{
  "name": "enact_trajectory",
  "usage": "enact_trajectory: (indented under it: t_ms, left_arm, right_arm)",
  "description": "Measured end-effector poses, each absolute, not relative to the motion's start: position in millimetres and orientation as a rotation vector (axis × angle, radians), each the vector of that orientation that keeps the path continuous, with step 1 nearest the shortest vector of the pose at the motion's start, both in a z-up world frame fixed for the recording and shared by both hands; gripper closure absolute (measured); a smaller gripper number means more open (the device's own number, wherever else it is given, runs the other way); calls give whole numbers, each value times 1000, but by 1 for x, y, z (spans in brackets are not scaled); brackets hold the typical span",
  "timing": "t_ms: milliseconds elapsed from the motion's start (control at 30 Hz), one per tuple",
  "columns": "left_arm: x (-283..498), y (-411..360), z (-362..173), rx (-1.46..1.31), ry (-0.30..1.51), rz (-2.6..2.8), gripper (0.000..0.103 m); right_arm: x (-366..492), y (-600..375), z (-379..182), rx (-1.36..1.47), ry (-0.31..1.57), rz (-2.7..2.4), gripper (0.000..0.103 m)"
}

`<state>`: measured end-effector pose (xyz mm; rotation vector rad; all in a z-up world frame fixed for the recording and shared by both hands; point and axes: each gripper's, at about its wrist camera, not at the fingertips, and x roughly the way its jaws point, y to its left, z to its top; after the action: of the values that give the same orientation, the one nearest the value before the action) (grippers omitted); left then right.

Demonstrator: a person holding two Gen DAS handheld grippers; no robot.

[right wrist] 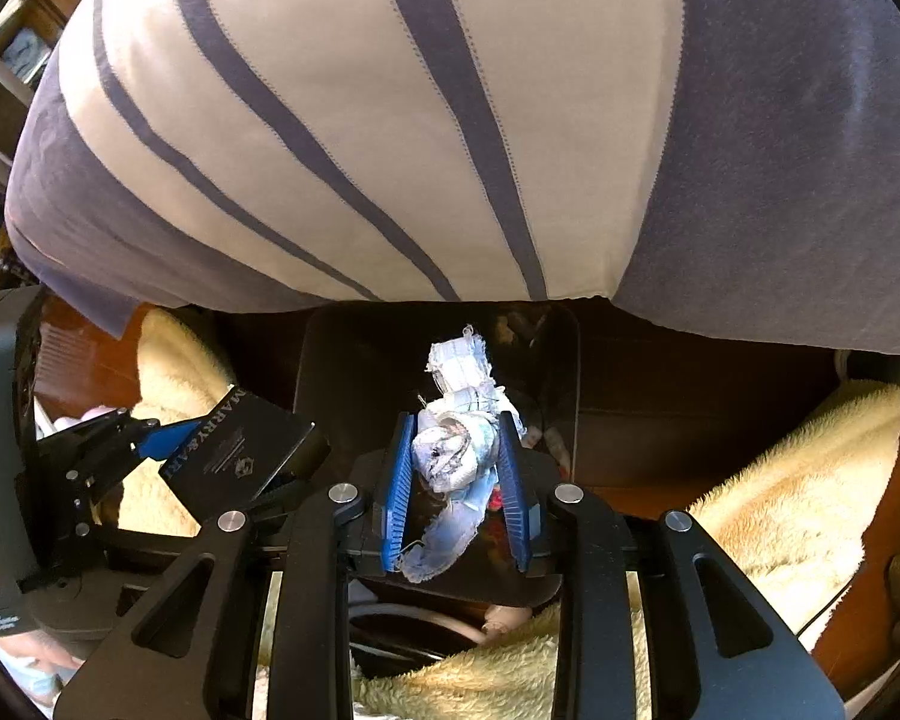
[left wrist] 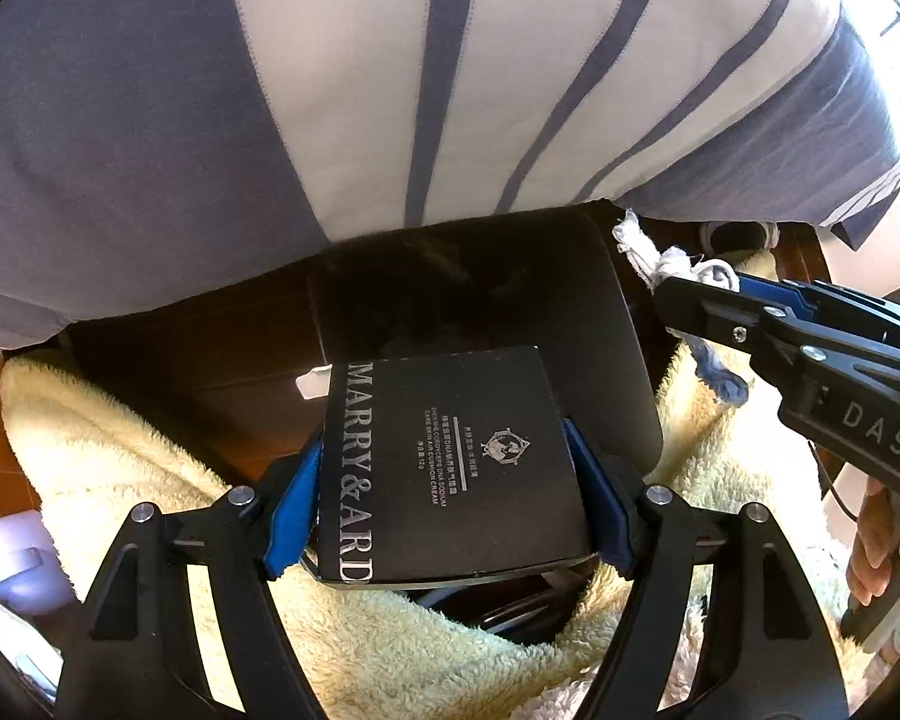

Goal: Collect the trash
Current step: 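Open both tools to drop the card box and wrapper into the bin, then grasp the green bottle with the left tool while the right tool grasps the blue snack packet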

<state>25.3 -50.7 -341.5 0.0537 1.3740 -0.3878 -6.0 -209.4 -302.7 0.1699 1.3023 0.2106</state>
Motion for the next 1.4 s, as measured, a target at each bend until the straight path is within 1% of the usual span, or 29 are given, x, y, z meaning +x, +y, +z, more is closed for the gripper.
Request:
enact_trajectory:
  t_ms: [33,67,100,133,167,200,267,400,500,667,733,900,1033,1300,1400]
  left_arm:
    - [26,-51,-342,57,1377,-382,32]
    - [26,-54,-342,58,1378,-379,31]
    - [26,-54,-342,56,1380,-376,28]
    - [25,-54,-341,55,1379,-375,24]
    - [26,-53,-338,54,1375,-373,22]
    - [26,-53,-337,54,1370,-371,20]
    - [24,-52,-332,49,1358,-376,17]
    - [21,-46,-320,43,1317,-372,15]
    - [19,-43,-305,49,1270,-365,15]
    - [14,-41,-279,60,1187,-359,15]
    - [12,-40,-265,63,1151,-366,15]
    - [14,-36,-227,76,1053,-367,15]
    - [21,-32,-195,86,974,-358,15]
    - [59,-24,-141,93,846,-306,15]
    - [81,-22,-125,81,816,-283,15]
  right_arm:
    - [-5,-210,-303,172,1302,208,72]
    - [-5,-211,-303,175,1301,207,68]
    - [-5,-212,-302,176,1299,204,60]
    - [-5,-213,-300,174,1292,199,55]
    - [-5,-213,-299,171,1286,194,45]
    - [-6,-214,-297,169,1279,190,41]
    - [-7,-217,-293,169,1263,179,39]
    - [-10,-225,-279,173,1199,147,28]
    - [-14,-228,-267,159,1150,135,25]
    - [-19,-231,-242,150,1077,145,24]
    - [-20,-232,-228,154,1049,156,24]
    - [-19,-232,-184,18,934,114,24]
    - [-9,-245,-154,46,893,116,22]
    - [24,-253,-113,14,773,73,21]
    - [46,-260,-105,51,767,55,19]
